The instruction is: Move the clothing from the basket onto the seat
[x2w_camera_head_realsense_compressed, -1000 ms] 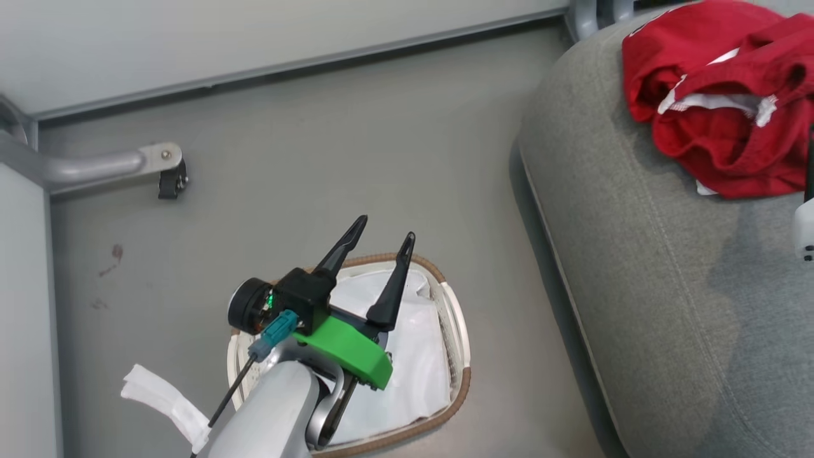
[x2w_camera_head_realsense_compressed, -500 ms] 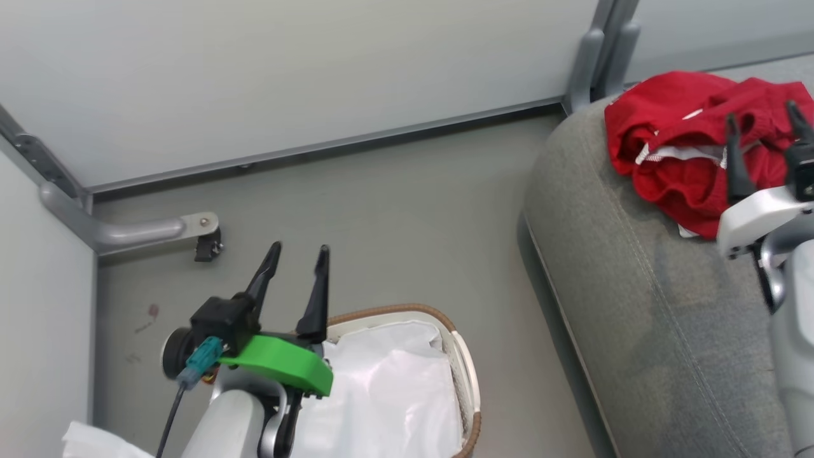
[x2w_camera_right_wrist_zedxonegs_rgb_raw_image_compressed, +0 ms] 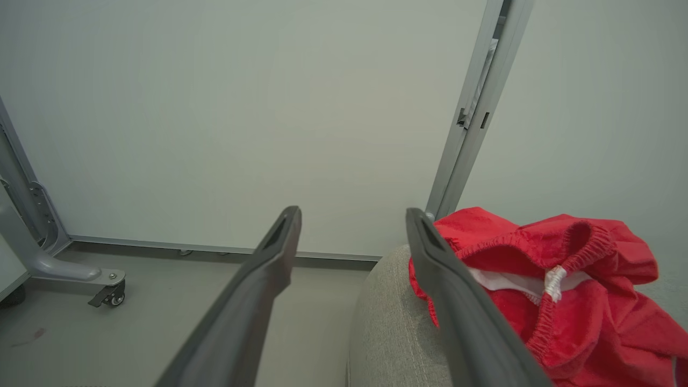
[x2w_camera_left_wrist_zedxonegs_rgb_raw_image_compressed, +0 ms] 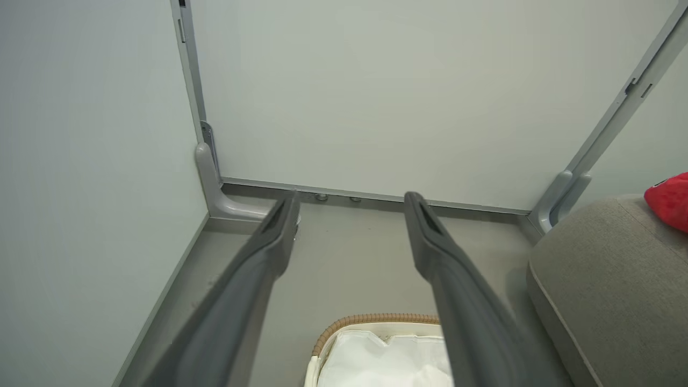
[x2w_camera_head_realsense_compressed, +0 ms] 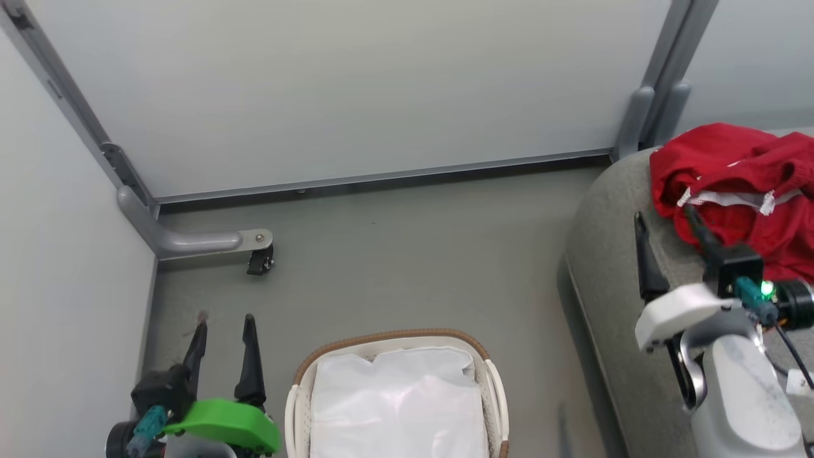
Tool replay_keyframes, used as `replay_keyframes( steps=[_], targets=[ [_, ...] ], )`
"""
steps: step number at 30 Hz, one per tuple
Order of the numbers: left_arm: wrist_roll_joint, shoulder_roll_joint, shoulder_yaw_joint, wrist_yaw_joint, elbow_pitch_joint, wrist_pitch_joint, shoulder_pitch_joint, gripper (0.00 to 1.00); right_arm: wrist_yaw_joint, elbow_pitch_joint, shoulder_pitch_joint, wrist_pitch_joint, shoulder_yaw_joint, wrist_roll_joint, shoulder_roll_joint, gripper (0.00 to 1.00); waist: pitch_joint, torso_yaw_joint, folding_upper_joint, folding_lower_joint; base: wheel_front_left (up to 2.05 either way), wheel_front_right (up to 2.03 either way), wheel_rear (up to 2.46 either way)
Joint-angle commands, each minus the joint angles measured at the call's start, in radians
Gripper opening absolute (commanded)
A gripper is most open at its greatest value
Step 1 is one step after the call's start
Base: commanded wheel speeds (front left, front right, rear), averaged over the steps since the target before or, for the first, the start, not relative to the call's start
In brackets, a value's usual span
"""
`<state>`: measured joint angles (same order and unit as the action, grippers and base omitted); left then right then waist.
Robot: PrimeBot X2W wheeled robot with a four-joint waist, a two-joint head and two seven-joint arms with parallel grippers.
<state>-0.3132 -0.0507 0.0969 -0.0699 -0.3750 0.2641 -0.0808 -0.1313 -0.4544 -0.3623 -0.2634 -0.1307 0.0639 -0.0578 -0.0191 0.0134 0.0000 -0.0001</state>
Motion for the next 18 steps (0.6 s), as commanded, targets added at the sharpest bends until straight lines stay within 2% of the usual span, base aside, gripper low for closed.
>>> replay_keyframes(
  steps=[1,10,18],
  targets=[
    [0.005,0.000,-0.009,-0.001,-0.003,0.000,0.027,1.00,0.001,0.012,0.035,-0.002,-0.001,-0.015,0.001,1.00,0.010,0.017,0.0000,0.0001,0.00,0.00,0.00],
    [-0.001,0.000,-0.002,-0.017,-0.009,0.000,0.057,1.00,0.001,0.054,0.180,-0.002,0.031,-0.124,0.005,1.00,0.006,0.048,0.0000,0.0001,0.00,0.00,0.00],
    [-0.012,0.000,0.010,-0.016,-0.015,0.000,0.062,1.00,0.001,0.075,0.225,-0.002,0.071,-0.146,0.005,1.00,0.008,0.035,0.0000,0.0001,0.00,0.00,0.00]
  ],
)
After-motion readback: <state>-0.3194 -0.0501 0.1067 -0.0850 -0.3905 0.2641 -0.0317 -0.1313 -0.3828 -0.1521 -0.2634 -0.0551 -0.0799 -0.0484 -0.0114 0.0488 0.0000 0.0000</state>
